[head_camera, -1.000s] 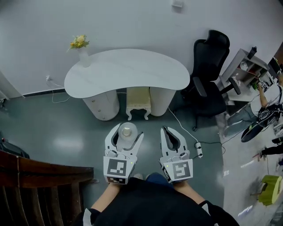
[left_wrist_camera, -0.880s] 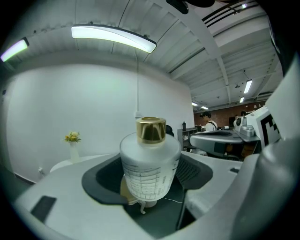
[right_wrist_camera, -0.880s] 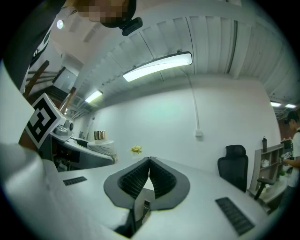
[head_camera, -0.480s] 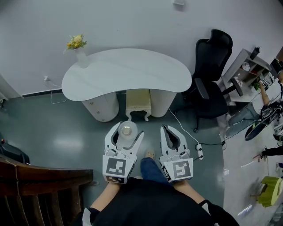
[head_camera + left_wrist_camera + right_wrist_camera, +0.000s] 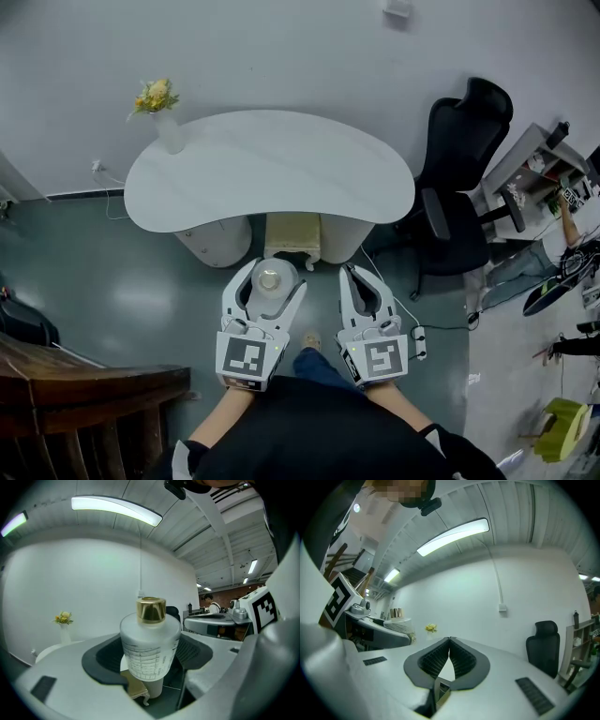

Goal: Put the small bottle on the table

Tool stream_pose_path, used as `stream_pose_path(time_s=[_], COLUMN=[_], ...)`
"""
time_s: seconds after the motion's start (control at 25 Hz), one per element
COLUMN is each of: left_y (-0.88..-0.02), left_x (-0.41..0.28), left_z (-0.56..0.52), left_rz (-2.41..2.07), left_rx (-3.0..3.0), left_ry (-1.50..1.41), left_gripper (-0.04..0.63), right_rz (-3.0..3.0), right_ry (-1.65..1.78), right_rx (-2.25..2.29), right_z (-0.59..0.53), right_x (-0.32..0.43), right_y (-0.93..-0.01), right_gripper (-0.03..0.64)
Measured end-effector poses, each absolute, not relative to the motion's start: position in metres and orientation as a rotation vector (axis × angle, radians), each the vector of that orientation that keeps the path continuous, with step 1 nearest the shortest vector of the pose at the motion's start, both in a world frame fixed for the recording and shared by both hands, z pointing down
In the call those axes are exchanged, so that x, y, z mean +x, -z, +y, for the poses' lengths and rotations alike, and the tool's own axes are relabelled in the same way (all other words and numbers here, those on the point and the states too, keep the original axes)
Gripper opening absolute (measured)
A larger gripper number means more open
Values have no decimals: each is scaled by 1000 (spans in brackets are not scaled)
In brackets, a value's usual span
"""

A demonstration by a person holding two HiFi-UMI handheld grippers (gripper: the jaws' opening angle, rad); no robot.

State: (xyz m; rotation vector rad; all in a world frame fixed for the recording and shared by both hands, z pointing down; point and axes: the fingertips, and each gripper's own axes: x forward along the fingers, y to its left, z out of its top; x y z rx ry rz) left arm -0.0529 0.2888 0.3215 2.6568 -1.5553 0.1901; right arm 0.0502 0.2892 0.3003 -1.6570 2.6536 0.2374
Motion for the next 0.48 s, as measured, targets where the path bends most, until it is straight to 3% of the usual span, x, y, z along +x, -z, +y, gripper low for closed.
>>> stream_pose_path(time_s=[0.48], left_y=[-318], left_x=[-21], left_z=[187], left_rz=[-1607], left_rx=[2628], left_ry=[-168], left_gripper=[331], right_rz=[2708], right_ry=[-240], right_rx=[-1600], right_z=[176], right_x=[80], right_y=[-301], right_gripper=[23])
